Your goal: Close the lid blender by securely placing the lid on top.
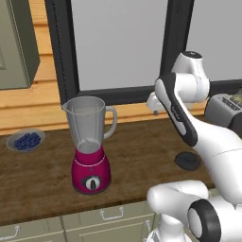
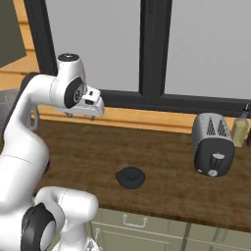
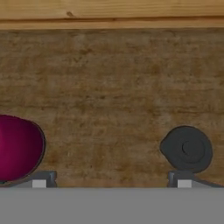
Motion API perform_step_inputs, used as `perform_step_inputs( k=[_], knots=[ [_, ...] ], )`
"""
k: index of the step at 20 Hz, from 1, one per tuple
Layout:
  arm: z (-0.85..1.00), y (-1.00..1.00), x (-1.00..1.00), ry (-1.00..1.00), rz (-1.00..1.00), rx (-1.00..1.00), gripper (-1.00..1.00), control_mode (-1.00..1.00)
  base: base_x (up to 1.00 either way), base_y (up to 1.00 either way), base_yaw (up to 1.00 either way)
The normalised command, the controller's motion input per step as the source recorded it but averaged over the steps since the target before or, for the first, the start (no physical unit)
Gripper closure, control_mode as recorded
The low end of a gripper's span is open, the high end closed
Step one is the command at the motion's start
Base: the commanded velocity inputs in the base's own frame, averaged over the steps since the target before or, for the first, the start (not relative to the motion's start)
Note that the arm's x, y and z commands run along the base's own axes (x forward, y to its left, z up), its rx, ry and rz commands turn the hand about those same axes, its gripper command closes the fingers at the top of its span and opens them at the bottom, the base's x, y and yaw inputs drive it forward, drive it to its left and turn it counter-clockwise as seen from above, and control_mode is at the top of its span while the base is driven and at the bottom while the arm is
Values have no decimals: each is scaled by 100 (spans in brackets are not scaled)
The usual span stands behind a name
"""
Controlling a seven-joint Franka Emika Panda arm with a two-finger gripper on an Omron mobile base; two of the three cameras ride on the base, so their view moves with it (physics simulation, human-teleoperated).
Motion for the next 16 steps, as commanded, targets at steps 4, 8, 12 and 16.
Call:
perform_step_inputs(
  k=[4,8,12,16],
  knots=[
    [-48,-100,21,12,0,3,-100,-100,0,0,0],
    [-78,-97,13,22,-1,0,-100,-100,0,0,0],
    [-100,-71,34,20,-3,0,-100,-100,0,0,0],
    [-98,-80,38,18,-5,0,-100,-100,0,0,0]
  ],
)
